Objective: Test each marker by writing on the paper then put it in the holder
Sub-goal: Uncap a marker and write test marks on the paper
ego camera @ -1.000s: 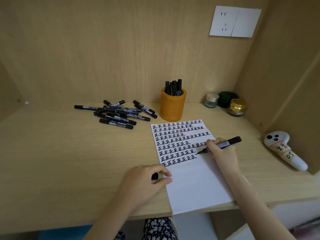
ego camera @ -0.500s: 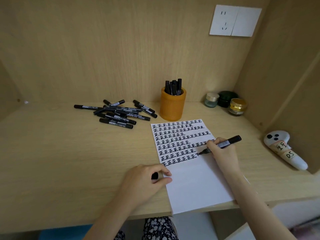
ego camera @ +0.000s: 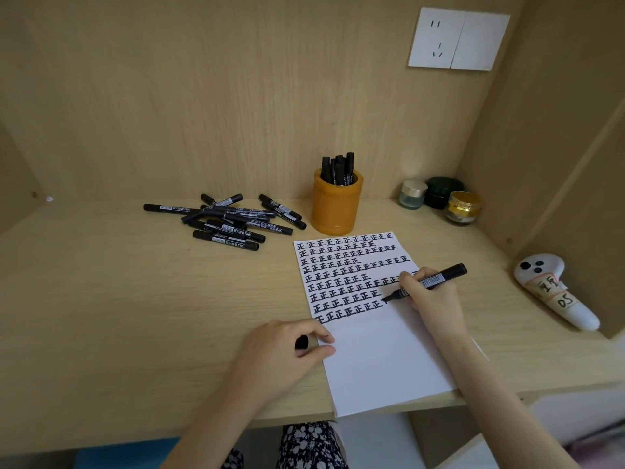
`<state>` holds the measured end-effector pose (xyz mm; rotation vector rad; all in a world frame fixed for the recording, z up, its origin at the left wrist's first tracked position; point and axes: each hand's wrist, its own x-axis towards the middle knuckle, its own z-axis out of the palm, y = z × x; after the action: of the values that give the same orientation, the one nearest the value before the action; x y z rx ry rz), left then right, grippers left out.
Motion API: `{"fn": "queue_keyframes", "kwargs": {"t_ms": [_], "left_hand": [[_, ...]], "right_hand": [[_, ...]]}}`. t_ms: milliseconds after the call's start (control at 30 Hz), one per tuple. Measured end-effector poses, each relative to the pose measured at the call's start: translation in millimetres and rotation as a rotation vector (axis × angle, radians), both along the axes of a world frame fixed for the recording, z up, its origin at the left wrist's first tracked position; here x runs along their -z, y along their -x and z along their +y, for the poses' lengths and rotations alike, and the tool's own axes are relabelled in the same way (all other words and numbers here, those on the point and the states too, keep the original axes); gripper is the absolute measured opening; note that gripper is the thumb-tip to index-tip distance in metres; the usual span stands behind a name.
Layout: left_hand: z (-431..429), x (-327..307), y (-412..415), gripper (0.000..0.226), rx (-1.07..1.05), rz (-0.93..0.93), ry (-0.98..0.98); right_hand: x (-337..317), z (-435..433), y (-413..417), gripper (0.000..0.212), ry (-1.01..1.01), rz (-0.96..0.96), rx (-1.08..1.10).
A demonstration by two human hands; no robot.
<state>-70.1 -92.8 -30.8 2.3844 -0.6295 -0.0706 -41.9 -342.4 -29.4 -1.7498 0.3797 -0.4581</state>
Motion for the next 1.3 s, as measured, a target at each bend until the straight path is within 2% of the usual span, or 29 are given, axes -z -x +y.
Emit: {"fn": "queue_keyframes", "kwargs": {"t_ms": [633,967,1300], "left_hand": [[0.5,0.0,0.9,0.016,-0.001,0.010,0.021],[-0.1,-1.3,1.1,0.016,-0.006,-0.003,0.006],[-2.4,-6.9,4.4,0.015,0.008,-0.013,0.011]], "right_hand": [[-2.1,2.7,2.0,0.033,0.053,0.019,-0.009],[-5.8,2.1,3.8,0.033,0.080,0.011,0.081],[-5.3,0.2,3.9,0.030,0.015,-0.034,0.080]]}}
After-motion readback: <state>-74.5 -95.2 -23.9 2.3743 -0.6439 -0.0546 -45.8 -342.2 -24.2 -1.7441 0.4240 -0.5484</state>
